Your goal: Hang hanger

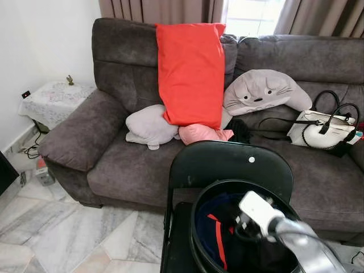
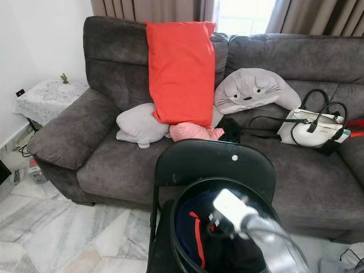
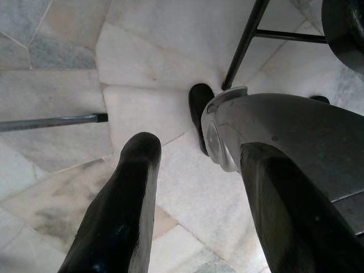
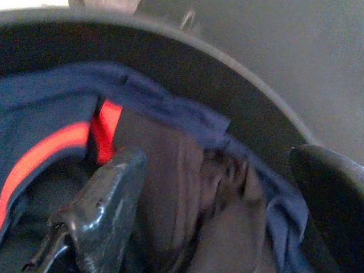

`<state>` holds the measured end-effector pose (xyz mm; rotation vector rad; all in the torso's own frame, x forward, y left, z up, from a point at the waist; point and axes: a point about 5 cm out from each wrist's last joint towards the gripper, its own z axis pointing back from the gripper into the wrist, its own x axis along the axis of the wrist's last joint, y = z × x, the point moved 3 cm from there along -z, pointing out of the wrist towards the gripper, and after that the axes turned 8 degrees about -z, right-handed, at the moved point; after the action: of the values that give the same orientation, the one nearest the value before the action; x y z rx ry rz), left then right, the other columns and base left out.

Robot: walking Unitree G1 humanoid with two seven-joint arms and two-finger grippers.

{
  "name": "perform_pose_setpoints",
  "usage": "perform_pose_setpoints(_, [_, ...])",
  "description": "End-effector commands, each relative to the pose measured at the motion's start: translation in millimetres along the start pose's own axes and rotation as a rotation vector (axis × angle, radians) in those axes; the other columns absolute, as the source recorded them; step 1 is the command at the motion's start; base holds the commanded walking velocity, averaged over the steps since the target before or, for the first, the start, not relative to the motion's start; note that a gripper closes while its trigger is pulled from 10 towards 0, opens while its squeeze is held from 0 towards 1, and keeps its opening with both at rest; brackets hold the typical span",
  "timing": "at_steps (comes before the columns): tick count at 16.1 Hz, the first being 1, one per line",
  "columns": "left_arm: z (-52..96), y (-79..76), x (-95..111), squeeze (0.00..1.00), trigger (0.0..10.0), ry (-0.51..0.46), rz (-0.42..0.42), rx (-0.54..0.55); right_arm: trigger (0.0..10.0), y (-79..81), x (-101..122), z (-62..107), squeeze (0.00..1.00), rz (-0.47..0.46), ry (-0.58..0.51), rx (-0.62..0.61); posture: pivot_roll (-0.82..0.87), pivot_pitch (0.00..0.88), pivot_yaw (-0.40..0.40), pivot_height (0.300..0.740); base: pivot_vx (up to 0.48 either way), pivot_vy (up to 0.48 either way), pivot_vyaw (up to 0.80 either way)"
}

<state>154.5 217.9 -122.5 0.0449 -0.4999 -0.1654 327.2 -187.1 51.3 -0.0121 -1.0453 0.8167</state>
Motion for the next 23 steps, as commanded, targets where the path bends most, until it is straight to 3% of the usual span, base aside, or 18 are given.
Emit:
perform_pose_setpoints(1, [0.9,1.8,-4.9,0.00,10.0,0.022,-0.008,0.001,10.0,4.5,2.2,-4.3,0.00,0.018,-0.009,0.039,-0.02,0.037,0.033,0.740,0.000,0.000,0.00])
perform_pose_setpoints(7, [1.1,1.9,-5.7,0.00,10.0,0.025,-0.009,-0.001,10.0,21.7,-9.2,-9.9,0.00,0.025,0.045,0.195,-0.01,0.043,0.035,0.740,0.000,0.000,0.00])
perform_pose_setpoints(14, [1.2,2.4,-6.1,0.00,10.0,0.028,-0.008,0.001,10.0,13.2,-0.3,-10.1,0.00,0.021,0.036,0.190,-0.01,0.043,0.035,0.740,0.000,0.000,0.00])
perform_pose_setpoints(18, [1.1,1.7,-5.8,0.00,10.0,0.027,-0.010,-0.004,10.0,28.9,0.9,-2.6,0.00,0.051,0.046,0.318,-0.01,0.045,0.036,0.740,0.000,0.000,0.00])
perform_pose_setpoints(22, [1.0,1.5,-5.7,0.00,10.0,0.027,-0.010,-0.005,10.0,29.1,0.9,-1.9,0.00,0.055,0.050,0.322,-0.02,0.045,0.034,0.740,0.000,0.000,0.00])
perform_pose_setpoints(23, [0.8,0.3,-5.5,0.00,10.0,0.027,-0.006,-0.008,10.0,17.4,1.5,-0.7,0.00,0.092,0.085,0.270,-0.02,0.045,0.031,0.740,0.000,0.000,0.00])
